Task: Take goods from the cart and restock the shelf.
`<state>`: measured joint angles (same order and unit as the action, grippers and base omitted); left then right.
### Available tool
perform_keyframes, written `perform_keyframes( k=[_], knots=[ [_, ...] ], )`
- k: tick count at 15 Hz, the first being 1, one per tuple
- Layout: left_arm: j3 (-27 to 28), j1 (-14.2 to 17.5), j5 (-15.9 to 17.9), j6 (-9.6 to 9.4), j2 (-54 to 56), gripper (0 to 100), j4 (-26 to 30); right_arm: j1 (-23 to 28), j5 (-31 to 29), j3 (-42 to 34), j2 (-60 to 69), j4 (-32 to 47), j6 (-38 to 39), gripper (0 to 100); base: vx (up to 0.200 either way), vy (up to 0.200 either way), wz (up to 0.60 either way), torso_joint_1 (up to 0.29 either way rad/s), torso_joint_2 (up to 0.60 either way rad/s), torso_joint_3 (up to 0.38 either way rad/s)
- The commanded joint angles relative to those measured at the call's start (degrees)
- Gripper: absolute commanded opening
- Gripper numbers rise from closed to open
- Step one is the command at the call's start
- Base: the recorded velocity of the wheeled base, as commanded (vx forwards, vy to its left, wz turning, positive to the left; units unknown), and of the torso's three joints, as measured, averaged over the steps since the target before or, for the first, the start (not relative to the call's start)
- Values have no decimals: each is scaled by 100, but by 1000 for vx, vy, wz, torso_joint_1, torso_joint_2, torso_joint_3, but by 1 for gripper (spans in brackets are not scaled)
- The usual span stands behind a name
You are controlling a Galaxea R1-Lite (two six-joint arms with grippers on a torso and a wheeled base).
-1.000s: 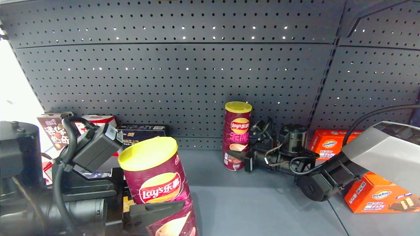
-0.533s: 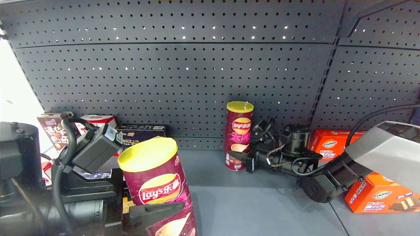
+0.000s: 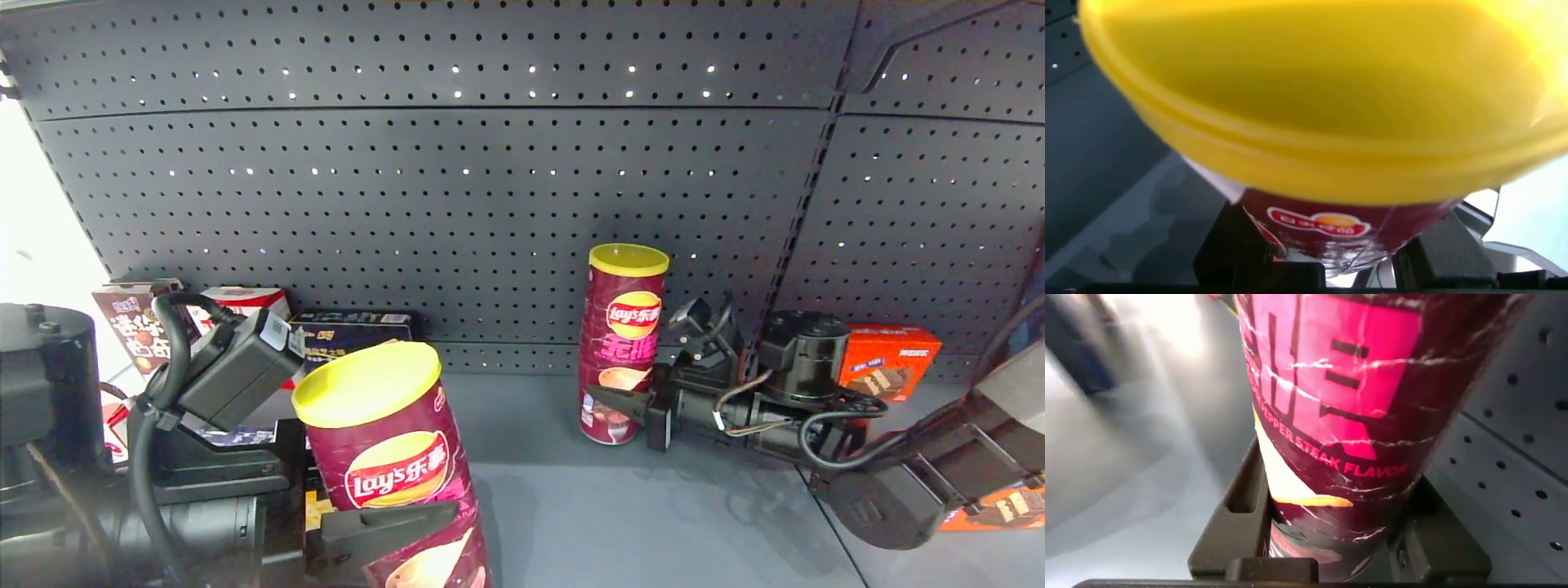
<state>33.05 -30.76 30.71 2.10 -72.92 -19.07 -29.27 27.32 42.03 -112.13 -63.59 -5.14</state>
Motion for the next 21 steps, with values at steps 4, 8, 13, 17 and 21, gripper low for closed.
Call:
perform_keyframes(
  k=[4, 8, 13, 17, 21],
  knots=[
    [0, -18, -56, 1, 6, 0, 17, -316, 1, -987, 728, -576, -22, 0, 0, 0, 0, 0, 0, 0],
    [0, -18, -118, 1, -3, 0, 17, -729, -7, -1698, 1237, -611, -39, 0, 0, 0, 0, 0, 0, 0],
    [0, -36, -135, 1, -11, 0, 17, -782, -7, -2261, 1070, -1077, -48, 0, 0, 0, 0, 0, 0, 0],
    [-9, -36, -144, 10, -29, 0, 17, -826, -7, -2305, 859, -1226, -39, 0, 0, 0, 0, 0, 0, 0],
    [-9, -36, -144, 10, -38, 0, 17, -887, -7, -2296, 771, -1235, -39, 0, 0, 0, 0, 0, 0, 0]
  ],
)
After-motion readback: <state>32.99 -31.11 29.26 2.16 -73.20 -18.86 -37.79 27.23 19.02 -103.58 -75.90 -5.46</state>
